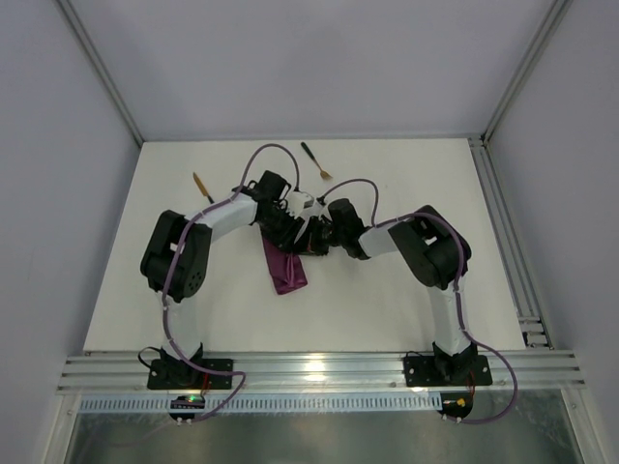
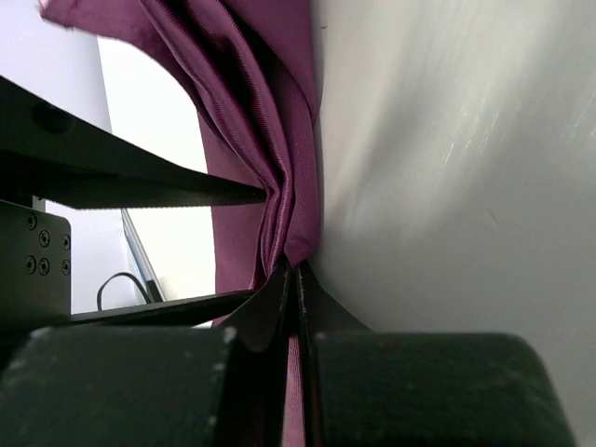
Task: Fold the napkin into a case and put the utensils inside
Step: Smooth out the smaller rectangle-folded napkin at the center of the board.
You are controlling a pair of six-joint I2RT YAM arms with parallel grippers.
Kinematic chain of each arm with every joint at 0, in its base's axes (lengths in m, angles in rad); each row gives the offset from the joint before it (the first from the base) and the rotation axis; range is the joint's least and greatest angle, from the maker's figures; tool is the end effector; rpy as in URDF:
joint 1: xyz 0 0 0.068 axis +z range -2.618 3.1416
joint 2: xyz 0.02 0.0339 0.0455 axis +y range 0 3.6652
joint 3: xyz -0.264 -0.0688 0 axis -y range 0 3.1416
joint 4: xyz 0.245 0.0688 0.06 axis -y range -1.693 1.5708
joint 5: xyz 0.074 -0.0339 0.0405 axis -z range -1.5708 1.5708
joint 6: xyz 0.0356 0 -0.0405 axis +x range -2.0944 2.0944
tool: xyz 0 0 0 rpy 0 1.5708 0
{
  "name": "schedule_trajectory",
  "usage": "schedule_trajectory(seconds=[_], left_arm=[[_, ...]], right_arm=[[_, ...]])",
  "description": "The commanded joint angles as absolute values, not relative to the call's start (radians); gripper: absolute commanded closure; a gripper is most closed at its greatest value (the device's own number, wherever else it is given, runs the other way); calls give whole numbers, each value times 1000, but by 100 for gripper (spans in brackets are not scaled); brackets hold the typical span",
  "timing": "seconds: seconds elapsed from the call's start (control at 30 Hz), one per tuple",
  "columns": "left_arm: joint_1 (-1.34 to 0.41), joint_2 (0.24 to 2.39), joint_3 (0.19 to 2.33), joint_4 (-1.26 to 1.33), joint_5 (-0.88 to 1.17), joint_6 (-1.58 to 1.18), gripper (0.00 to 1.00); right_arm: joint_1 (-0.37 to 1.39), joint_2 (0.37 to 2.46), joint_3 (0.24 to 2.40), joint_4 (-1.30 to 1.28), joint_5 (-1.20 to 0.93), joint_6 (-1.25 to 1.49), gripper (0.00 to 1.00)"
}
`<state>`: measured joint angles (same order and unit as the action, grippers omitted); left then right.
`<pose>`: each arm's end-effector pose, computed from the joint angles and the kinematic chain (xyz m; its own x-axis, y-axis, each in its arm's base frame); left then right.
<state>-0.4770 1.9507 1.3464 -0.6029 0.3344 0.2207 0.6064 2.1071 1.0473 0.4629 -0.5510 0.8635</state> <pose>0.3428 -0.1903 0.1683 -0.6925 0.5907 -0.4142 0.7061 0.6726 -0.2215 0.3290 0.2509 0.0974 -0.9397 0.1364 -0.3137 -0.1956 0.5381 0.8199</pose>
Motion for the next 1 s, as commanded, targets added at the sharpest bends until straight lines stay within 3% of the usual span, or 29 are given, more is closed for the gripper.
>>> schedule_trajectory(seconds=[0.0,0.03,0.17,0.23,0.6,0.97], left_arm=[[-491,1996,1359,-601,364,132,57],[-491,2005,1359,-606,362,130,59],[-491,2019,1358,-617,409,126,92],[-491,2019,1359,-612,423,118,100],[-491,1908,1365,-571,472,44,100],[-491,1930,1367,-551,491,9,100]], right_arm=[[646,2112,1029,495,-476,884,96],[646,2111,1026,500,-476,890,96],[646,2108,1023,503,-471,885,96],[646,2106,1020,502,-468,882,96],[646,2098,1022,491,-463,879,96],[646,2092,1048,450,-460,854,96]])
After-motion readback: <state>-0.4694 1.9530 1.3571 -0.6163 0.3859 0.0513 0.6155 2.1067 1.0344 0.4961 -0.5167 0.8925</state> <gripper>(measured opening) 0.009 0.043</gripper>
